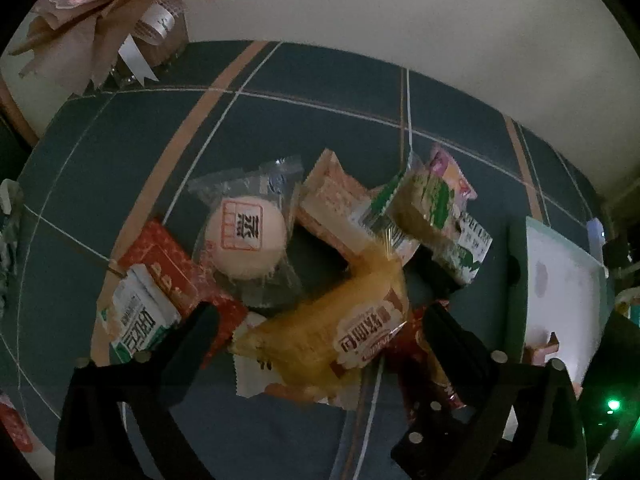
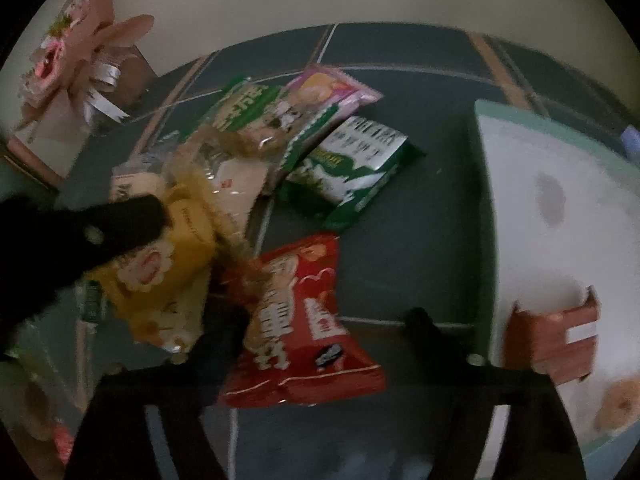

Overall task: Organize snacks
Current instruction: 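Grasp the yellow bread bag with the left gripper while the right grasps the red chip bag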

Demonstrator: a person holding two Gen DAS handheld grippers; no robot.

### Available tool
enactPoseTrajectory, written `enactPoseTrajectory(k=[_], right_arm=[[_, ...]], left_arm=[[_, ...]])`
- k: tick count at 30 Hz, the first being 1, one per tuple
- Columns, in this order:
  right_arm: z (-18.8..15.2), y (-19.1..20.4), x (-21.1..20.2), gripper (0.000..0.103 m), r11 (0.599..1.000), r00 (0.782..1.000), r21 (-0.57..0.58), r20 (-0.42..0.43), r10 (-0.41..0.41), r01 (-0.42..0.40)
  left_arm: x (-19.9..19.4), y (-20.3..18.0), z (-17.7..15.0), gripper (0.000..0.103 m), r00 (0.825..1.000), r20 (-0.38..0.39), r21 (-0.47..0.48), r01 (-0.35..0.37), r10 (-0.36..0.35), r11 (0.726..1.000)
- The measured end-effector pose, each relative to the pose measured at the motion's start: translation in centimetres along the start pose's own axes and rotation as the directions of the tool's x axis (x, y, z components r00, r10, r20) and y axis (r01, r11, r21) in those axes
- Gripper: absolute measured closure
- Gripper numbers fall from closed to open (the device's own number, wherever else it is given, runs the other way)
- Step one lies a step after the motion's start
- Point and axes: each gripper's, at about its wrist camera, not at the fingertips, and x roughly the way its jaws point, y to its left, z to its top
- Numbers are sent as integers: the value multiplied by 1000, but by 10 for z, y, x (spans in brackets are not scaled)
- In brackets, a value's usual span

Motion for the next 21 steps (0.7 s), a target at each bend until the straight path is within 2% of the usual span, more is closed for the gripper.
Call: enactPoseTrajectory(k=[1,3,4,9,15,21], right_arm=[[0,0,-1,32,1000,1000,2,0,11,-11],[-2,0,-3,40,1000,1000,-6,5,27,-27],[-2,1,-4,41,1000,1000,-8,4,28,-28],[-5,1,-7,44,1000,1000,-1,2,31,-31],[-9,-2,-13,44,1000,1000,5,4,18,-18],[-9,5,-21,45,1000,1000,-6,12,6,-6]], left_arm=[[1,-1,-1,13,1000,-5,3,2,-2,1000],[3,-2,-3,18,1000,-16,9,-1,2,1000],[4,-3,-3,22,1000,-23,11,6,-5,1000],[4,-5,-7,29,999,-36,19,12,-11,1000],[3,-7,-9,32,999,-44,24,16,-15,1000],[15,-11,-18,32,994,-93,8,51,-50,999]])
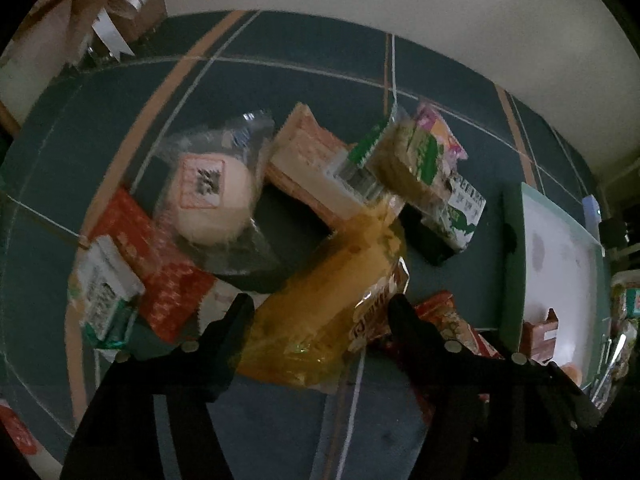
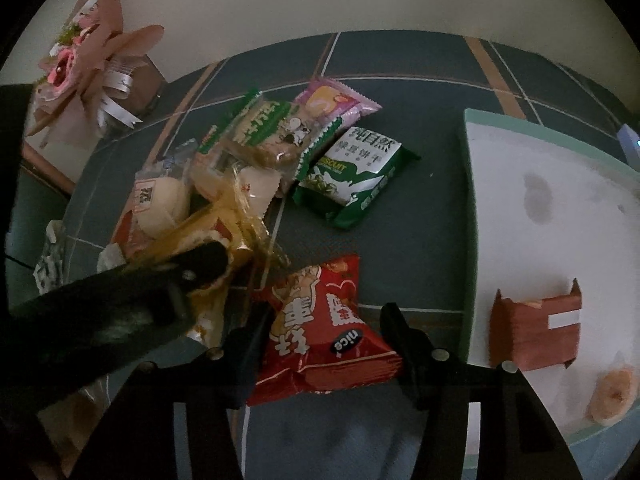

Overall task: Organize snacks
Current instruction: 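Grasp the yellow bread bag with the left gripper while the right grasps the red chip bag, then drop the yellow bread bag and red chip bag into the tray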

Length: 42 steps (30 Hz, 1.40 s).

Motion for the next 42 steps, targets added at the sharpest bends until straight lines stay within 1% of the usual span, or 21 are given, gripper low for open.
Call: enactPoseTrajectory(k=[2,4,5,7,9,17,22,26,29,34,38,42], right_arm=[[0,1,-1,45,1000,1000,-1,-1,-3,3],[-1,-2,-4,45,1000,1000,1,-3,-2,2],[-1,-2,-4,45,1000,1000,4,-3,-1,1],[1,-2,-6,45,1000,1000,7,-1,2,-2],[0,-3,-10,47,1000,1000,7,6,6,-6],[6,-2,-28,48,1000,999,0,36,18,-18],[9,-7,-46,48,999,997,13,70,39,-40],[8,-15,-61,48,999,995,18,95,40,-42],[9,-23,-65,48,998,994,37,100,43,-47],[9,-50,-78,49,994,991,100,129,33,-46],[8,-91,-92,48,981,987,193,159,-38,7],[2,-139,-105,48,950,979,308,171,-111,54]], left_arm=[[2,0,-2,34,1000,-4,0,0,0,1000],[-1,-1,-3,41,1000,5,-1,-8,8,1000],[-4,-1,-3,42,1000,13,-1,-8,8,1000],[-9,-1,-3,48,1000,26,1,-5,5,1000],[-17,1,-4,50,999,45,1,-3,2,1000],[-54,6,-6,51,992,130,1,2,-2,1000],[-78,-3,-3,51,983,185,2,-7,6,1000],[-85,-7,0,51,978,207,2,-8,8,1000],[-85,-14,0,51,978,208,-3,-10,11,1000],[-82,-32,-3,51,980,198,13,0,-2,1000],[-78,-65,-8,51,980,196,76,22,-37,997],[-71,-108,-17,51,980,184,166,47,-78,985]])
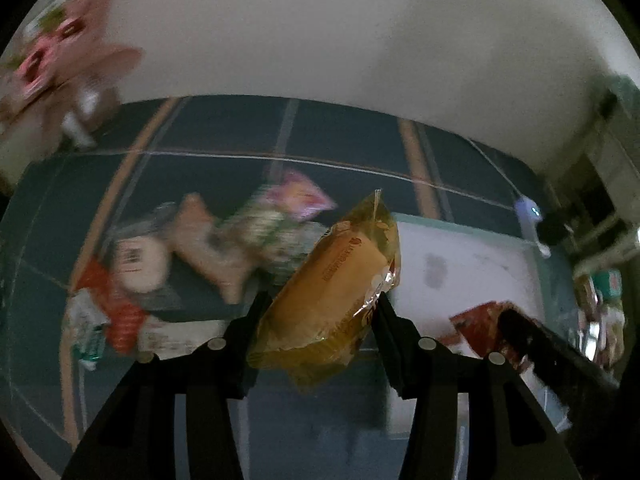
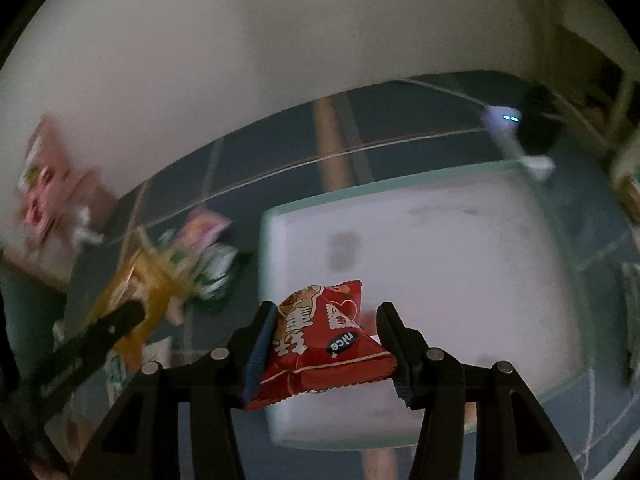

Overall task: Organize snacks
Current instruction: 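Drop the yellow bread bag and red chip bag into the tray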

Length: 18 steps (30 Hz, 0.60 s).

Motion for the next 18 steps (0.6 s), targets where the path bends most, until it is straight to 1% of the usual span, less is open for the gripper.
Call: enactPoseTrajectory(k=[5,10,13,18], right_arm=[[9,-56,-9,48,990,996,114,28,-83,80],[13,-101,-13,48,971,989,204,43,-139,127],[15,-115,-10,48,963,987,232,46,-153,138],[18,-121,0,48,961,986,235,40,-159,146]], left_arm=[[19,-56,-8,51,999,-16,125,44,-42,991],[43,-92,-12,51,999,-18,215,47,-44,975],[56,-101,-10,51,999,-15,235,48,-46,971],[67,-104,-7,51,998,-10,227,58,-57,972]])
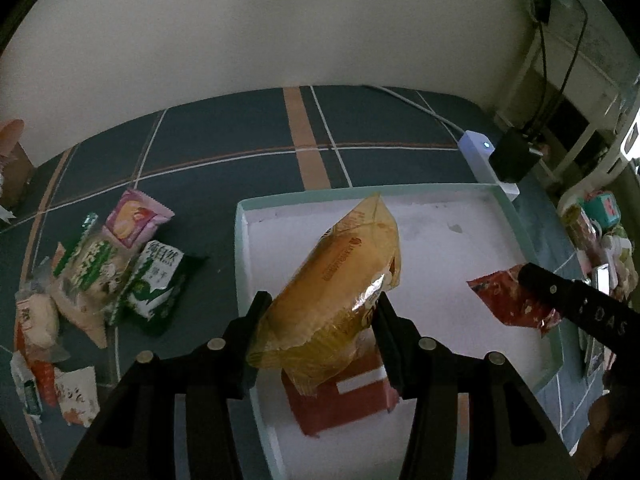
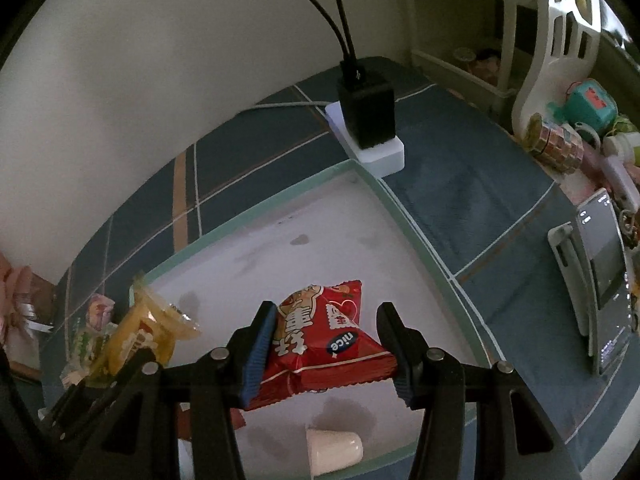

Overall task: Organize snacks
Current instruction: 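Drop the yellow bread bag and red chip bag into the tray, then grasp the green-white cracker pack with the left gripper while the right grasps the white pastry packet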

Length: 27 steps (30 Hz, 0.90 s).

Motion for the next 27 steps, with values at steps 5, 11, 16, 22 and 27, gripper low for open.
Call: enactPoseTrajectory(k=[5,11,16,22,27], right_arm=[[-1,7,-1,45,1000,1000,-27,9,1,-1],[-6,17,-2,40,998,999,-51,-30,-27,25],[-18,30,-6,12,996,998,-90,-61,-32,26],[-35,45,-7,0,989,997,-144,-69,-44,34],[-45,62,-13,0,980,997,-198,-64,-39,25]], left_arm=[[-4,2,4,42,1000,-14,3,22,-22,1000],[-11,14,7,39,992,-100,-19,-81,79,997],[-20,39,5,11,977,-125,-56,-179,171,982],[-35,80,-1,0,964,-132,-165,-250,230,954],[-52,113,-16,0,957,-132,-219,-283,259,934]])
